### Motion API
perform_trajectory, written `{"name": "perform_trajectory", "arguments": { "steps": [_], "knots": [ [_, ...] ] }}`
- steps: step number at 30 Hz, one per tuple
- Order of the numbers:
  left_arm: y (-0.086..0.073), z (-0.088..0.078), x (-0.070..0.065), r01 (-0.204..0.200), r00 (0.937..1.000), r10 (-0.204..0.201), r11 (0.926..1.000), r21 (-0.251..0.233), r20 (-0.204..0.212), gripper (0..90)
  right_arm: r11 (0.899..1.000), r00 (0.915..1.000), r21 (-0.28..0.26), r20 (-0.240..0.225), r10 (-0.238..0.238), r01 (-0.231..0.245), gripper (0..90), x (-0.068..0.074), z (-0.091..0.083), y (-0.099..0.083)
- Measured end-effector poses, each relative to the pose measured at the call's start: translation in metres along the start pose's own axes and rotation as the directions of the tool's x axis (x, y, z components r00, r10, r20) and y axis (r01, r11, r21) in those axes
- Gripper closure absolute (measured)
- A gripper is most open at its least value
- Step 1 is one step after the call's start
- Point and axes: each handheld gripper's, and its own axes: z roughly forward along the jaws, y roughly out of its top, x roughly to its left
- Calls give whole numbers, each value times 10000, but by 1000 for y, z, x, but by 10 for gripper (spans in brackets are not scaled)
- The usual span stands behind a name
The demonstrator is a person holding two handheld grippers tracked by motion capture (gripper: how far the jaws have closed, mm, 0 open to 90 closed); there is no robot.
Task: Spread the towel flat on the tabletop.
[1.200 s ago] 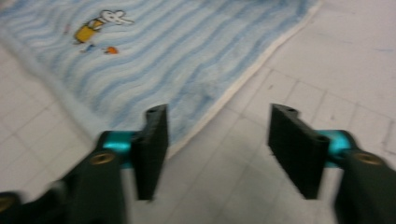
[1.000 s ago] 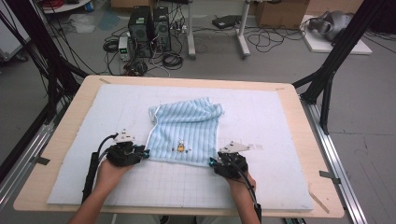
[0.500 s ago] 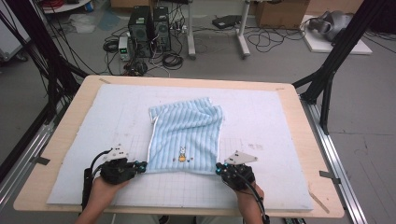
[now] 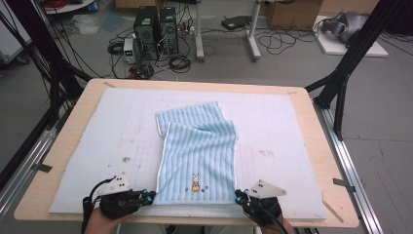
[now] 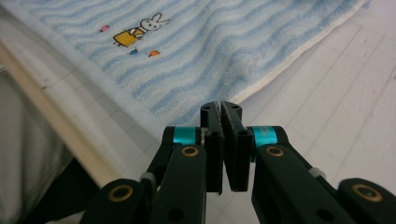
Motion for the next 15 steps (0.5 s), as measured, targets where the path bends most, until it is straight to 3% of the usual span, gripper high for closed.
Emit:
{"name": "perform_trajectory", "arguments": {
  "steps": [3,5,10,12,15],
  "knots": [
    [-7,-4,-6,-58,9994,57,10000,37,337,883,9999,9998,8,-151,115,-114,865,7,-8,-9],
    [-10,-8,-6,-248,9993,250,9997,-74,268,870,9999,9999,59,-73,124,-124,842,9,-12,-12],
    [-4,-10,7,353,9987,-378,9968,-724,-338,532,9965,9963,-240,293,804,-797,685,0,-11,-10],
    [4,-8,11,403,9975,-451,9954,-872,-544,465,9945,9942,-359,393,997,-983,624,-4,-6,-6],
    [18,-2,18,425,9960,-497,9945,-954,-744,424,9954,9927,-619,910,786,-731,595,-9,5,2]
  ]
}}
